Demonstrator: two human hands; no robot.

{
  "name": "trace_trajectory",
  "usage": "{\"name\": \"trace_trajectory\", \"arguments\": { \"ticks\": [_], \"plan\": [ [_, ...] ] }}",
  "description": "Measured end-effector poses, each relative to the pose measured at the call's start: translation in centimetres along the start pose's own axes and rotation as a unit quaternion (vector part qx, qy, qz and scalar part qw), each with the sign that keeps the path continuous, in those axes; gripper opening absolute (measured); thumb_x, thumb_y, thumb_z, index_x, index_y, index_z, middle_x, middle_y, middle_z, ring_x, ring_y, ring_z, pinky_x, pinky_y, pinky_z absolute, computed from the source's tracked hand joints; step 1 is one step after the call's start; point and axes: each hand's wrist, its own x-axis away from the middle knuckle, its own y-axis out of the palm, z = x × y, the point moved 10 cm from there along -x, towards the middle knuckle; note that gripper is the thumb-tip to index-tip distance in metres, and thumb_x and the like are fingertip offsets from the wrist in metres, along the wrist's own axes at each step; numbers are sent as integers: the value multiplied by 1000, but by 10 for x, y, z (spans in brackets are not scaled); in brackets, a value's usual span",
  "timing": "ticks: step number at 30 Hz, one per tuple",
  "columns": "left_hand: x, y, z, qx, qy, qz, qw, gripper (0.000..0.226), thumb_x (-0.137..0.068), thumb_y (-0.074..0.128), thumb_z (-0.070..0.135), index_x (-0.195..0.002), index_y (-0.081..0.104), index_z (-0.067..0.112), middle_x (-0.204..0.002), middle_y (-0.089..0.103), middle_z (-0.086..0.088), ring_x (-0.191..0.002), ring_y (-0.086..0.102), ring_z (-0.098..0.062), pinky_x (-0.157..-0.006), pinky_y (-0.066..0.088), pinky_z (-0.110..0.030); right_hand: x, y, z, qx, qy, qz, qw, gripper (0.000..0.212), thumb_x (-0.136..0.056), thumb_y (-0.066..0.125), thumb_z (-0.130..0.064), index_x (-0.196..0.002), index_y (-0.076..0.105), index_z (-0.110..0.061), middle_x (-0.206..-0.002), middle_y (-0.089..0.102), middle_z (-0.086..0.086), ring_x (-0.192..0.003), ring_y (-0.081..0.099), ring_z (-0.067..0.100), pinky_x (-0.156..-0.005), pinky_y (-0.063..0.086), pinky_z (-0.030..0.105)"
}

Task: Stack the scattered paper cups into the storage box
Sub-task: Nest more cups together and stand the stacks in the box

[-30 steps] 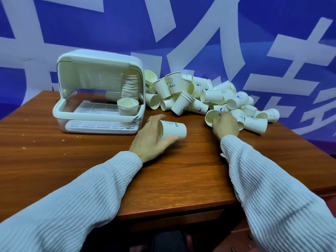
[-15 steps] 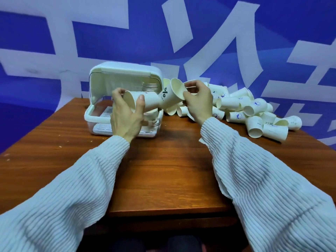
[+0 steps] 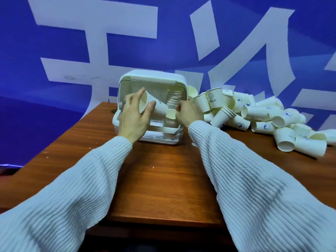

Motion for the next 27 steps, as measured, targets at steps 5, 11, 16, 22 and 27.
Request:
{"name": "trace_trajectory", "arguments": {
  "ticks": [5, 11, 16, 22, 27],
  "plan": [
    [-28, 26, 27, -12, 54, -35, 998, 51, -107, 46, 44, -154, 41, 27, -146, 44, -9, -130, 49, -29, -104, 43, -45, -2, 10, 9, -59, 5, -35, 998, 22, -94, 55, -16, -111, 69, -19, -121, 70, 7, -115, 63, 31, -90, 48, 36],
    [-49, 90, 38, -95, 103, -146, 979, 49, -106, 47, 43, -154, 42, 29, -150, 40, -14, -135, 44, -35, -113, 39, -51, 2, 18, 27, -174, 37, -43, 983, 35, -100, 47, -10, -125, 71, -18, -132, 69, 5, -124, 60, 27, -87, 39, 26],
    [-24, 135, 7, -211, 104, -266, 935, 56, -104, 33, 56, -154, 41, 34, -156, 42, -13, -140, 42, -38, -115, 36, -54, 4, 33, 45, -294, 94, -49, 950, 35, -92, 53, -4, -114, 78, -15, -121, 75, 5, -120, 64, 23, -106, 48, 33],
    [-6, 143, 3, -274, 97, -315, 904, 91, -81, 14, 87, -159, 26, 42, -169, 25, -4, -156, 19, -27, -125, 18, -53, 8, 37, 60, -383, 75, -34, 920, 27, -75, 52, -9, -85, 72, -25, -89, 75, -1, -92, 72, 20, -97, 57, 51],
    [-1, 130, 37, -269, 146, -217, 927, 76, -93, 32, 76, -156, 37, 34, -163, 37, -4, -157, 11, -27, -125, 8, -55, 21, 16, 74, -361, 58, -14, 931, 24, -84, 55, -12, -87, 68, -32, -90, 73, -7, -96, 73, 22, -97, 58, 49]
  ]
}}
